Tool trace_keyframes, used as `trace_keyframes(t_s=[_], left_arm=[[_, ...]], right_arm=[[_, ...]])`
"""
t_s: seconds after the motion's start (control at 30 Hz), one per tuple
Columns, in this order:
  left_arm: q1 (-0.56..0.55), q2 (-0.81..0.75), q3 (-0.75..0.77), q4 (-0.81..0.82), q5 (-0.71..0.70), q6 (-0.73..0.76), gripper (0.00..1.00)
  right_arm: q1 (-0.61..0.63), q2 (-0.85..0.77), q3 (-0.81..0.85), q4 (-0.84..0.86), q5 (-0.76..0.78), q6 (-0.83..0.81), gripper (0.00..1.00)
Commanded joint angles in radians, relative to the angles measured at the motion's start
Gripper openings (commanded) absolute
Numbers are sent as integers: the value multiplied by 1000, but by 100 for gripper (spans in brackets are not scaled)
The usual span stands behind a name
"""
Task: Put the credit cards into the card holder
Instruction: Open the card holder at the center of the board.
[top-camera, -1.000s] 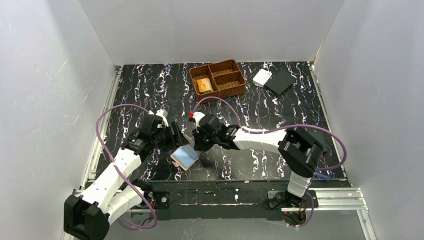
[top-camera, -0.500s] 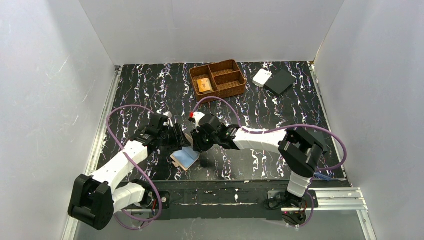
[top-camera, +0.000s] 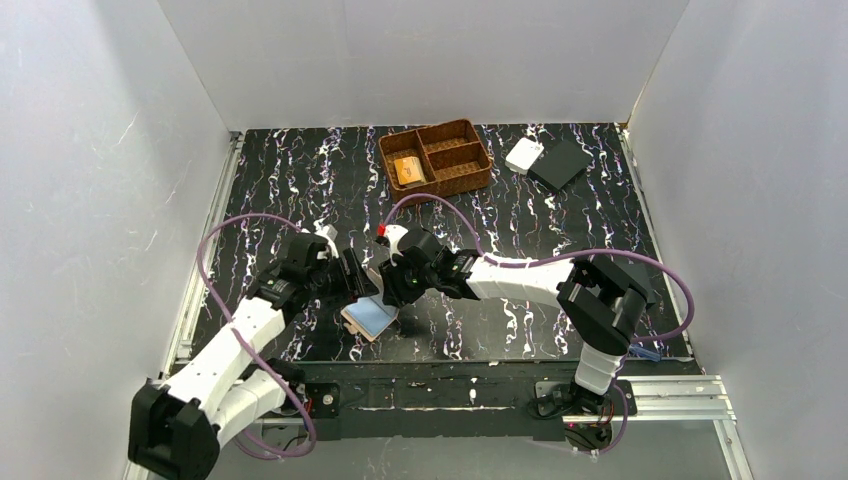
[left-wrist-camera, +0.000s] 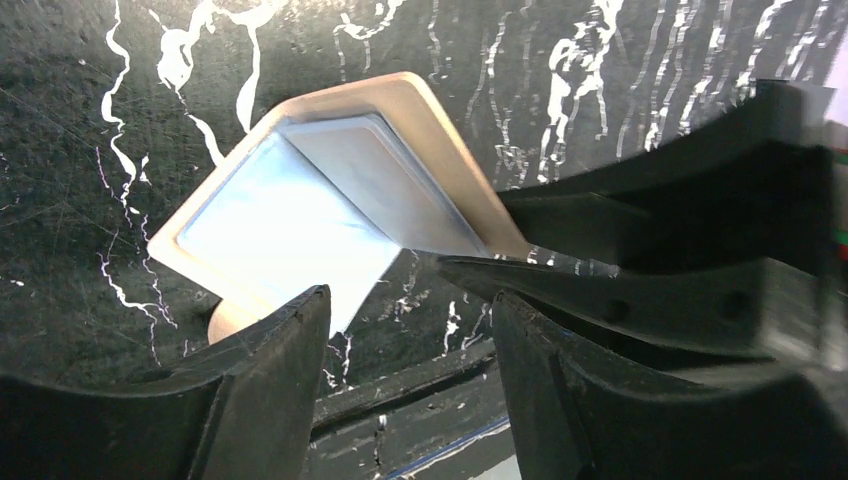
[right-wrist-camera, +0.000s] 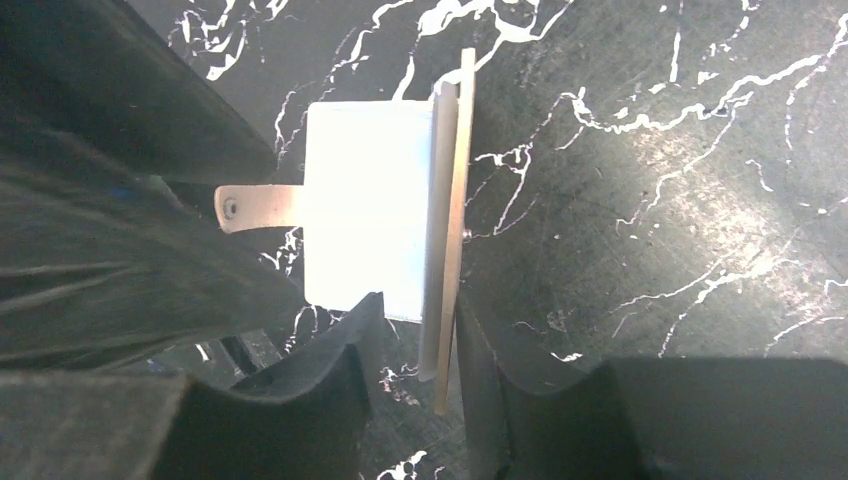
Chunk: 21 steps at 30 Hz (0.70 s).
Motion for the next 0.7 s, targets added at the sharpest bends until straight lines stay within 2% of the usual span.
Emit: trace_keyframes(t_s=[0.0, 0.13, 0.2, 0.3, 0.4, 0.5, 0.67], left_arm=[[7, -79, 65, -79, -17, 12, 60], [6, -56, 71, -60, -3, 2, 60], [7, -31, 61, -35, 13, -11, 60], [7, -11, 35, -4, 23, -30, 57], [7, 7, 9, 8, 10, -35, 55], [7, 35, -23, 31, 12, -37, 53], [7, 105, -78, 83, 10, -43, 51]], right_arm=[[2, -15, 18, 59, -46, 0, 43], [3, -12, 19, 59, -33, 0, 42], [3, -5, 22, 54, -25, 0, 38], [2, 4, 20, 39, 11, 0, 27], [0, -8, 0, 20, 93, 3, 27], [-6, -27, -25, 15, 175, 10, 50], [-43, -8, -36, -62, 239, 44, 66]])
